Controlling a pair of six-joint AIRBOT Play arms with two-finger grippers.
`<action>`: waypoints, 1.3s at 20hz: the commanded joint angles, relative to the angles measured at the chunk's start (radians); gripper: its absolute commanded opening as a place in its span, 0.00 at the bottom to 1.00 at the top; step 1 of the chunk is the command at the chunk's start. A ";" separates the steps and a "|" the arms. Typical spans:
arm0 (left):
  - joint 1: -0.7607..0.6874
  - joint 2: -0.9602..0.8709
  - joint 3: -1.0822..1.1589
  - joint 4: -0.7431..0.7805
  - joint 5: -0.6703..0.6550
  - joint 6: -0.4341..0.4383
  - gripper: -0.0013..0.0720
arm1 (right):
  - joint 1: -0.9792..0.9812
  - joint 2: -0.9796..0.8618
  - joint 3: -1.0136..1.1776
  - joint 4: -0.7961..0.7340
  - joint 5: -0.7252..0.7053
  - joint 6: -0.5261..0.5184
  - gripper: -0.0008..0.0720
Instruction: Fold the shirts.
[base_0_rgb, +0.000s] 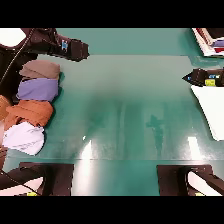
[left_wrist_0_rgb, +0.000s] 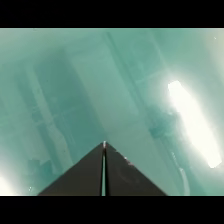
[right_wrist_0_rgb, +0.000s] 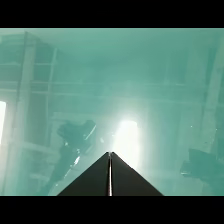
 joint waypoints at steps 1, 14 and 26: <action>0.000 0.001 0.000 0.000 0.000 0.000 0.06 | 0.003 0.001 0.001 0.002 0.004 0.000 0.04; 0.000 0.001 0.000 -0.007 0.035 -0.010 0.06 | 0.003 0.000 0.001 0.002 0.005 0.000 0.04; 0.332 -0.305 0.000 0.554 0.184 -0.238 1.00 | 0.003 0.000 0.001 0.002 0.016 0.000 0.04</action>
